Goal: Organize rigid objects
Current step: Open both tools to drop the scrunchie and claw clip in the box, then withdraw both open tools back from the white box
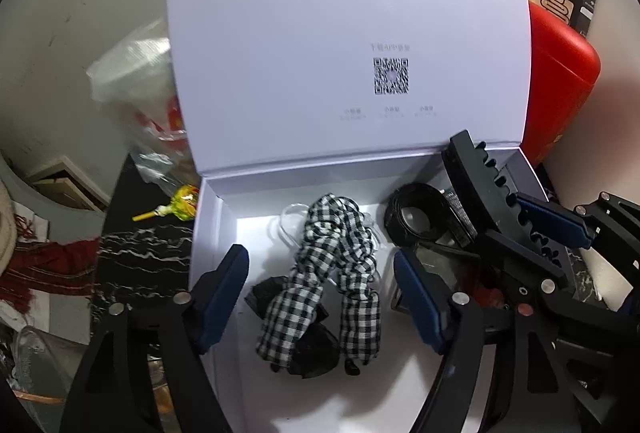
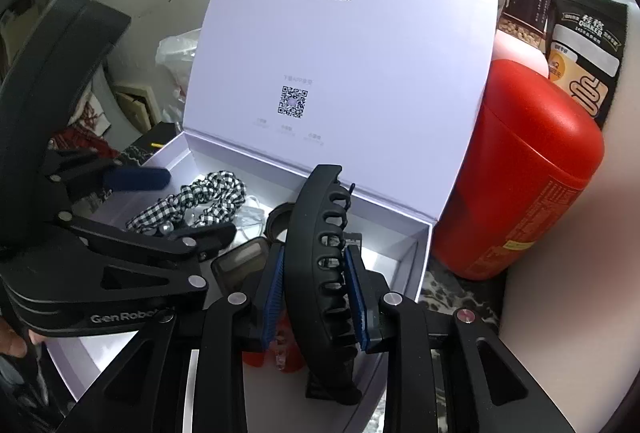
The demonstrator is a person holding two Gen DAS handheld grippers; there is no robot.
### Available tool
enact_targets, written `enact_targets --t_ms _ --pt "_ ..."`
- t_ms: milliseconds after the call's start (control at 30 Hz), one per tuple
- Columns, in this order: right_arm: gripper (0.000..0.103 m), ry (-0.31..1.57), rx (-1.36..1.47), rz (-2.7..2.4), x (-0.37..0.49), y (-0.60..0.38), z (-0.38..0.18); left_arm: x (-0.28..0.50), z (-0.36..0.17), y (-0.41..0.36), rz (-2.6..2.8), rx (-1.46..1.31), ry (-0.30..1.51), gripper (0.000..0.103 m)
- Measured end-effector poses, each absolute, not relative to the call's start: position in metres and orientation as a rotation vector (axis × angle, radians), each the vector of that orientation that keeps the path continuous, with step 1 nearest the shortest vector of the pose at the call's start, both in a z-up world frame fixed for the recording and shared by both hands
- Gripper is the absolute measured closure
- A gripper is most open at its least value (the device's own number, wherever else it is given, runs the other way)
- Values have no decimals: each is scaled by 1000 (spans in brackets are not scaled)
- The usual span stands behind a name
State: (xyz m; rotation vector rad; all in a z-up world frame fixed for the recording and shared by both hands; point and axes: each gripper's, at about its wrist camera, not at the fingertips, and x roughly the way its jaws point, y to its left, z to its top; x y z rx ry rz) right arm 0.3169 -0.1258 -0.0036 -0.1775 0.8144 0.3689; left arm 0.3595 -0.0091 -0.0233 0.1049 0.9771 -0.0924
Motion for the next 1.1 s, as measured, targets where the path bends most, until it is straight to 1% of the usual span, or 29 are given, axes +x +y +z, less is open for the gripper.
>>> enact_targets --t_ms 233,300,400,467,500,800,1100 --pt "73 822 -187 363 317 -121 -7 355 -25 -1 -90 109 969 28" --pt "71 830 -197 353 319 -119 -9 347 -16 -6 -83 110 965 28" --pt "63 830 -205 336 319 -119 -9 337 -13 -11 -68 131 950 28" --pt "54 828 -197 328 319 -122 -7 334 -9 -11 -63 130 939 28" --pt "52 827 -191 329 318 -123 -5 332 -5 -12 -64 124 938 28" --pt "52 814 -166 321 305 -134 4 318 13 -14 -55 111 933 28" --pt "51 775 -154 293 287 -146 30 303 37 -16 -44 107 891 28"
